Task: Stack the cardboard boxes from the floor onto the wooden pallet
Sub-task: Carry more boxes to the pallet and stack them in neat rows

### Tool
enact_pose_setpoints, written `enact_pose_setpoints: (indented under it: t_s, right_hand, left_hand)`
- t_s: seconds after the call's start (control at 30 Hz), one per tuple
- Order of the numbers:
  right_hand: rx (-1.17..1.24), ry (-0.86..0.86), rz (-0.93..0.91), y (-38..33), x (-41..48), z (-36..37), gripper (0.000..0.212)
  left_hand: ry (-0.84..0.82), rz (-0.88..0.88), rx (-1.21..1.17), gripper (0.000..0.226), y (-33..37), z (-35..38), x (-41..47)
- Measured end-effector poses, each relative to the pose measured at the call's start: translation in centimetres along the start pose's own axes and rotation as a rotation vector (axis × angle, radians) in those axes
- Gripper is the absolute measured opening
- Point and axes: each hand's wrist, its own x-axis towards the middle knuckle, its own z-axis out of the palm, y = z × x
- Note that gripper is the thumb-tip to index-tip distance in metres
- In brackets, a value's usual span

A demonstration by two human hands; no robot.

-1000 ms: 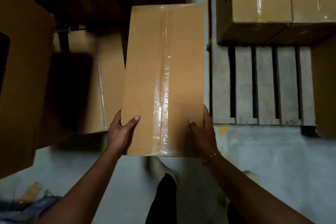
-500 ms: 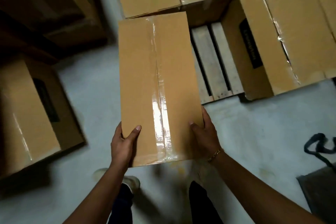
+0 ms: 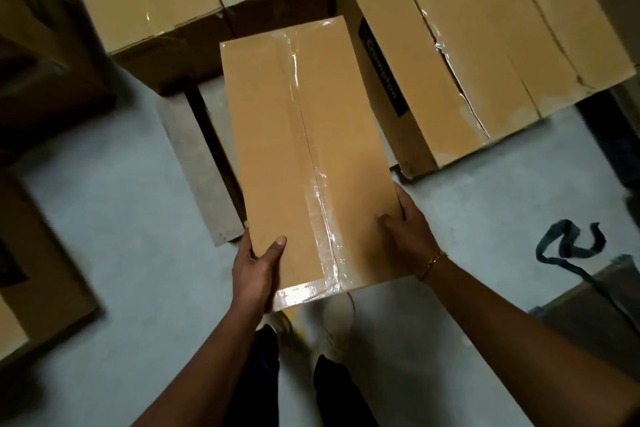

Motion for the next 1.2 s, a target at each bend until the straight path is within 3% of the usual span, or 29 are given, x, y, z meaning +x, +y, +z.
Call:
enact_pose_setpoints:
  t_s: [0.33, 0.5, 0.87, 0.97, 1.2]
  right_hand:
    - [-0.102, -0.006, 0.03, 2.3, 6.8, -3.8, 0.069]
    - [-0.142, 0.005, -0.032, 2.8, 9.7, -4.7, 0.068]
    - [-0.171, 0.082, -0.23, 6.2, 12.0, -6.2, 0.065]
    - [-0.201, 0.059, -0.27, 6.5, 12.2, -6.9, 0.065]
    - [-0.414, -0.038, -0.353, 8.1, 12.5, -9.0, 0.074]
  left_hand:
    - [-0.097, -0.001, 0.146, 0.063, -0.6, 5.6, 3.0]
    - [-0.036, 0.027, 0.209, 0.058, -0.5, 8.2, 4.3]
    - [0.211, 0.078, 0.401, 0.077, -1.2, 12.9, 7.9]
    - [0.241, 0.114, 0.376, 0.082, -1.5, 13.2, 8.6]
    - [0.209, 0.192, 0.027, 0.089, -2.6, 14.1, 8.8]
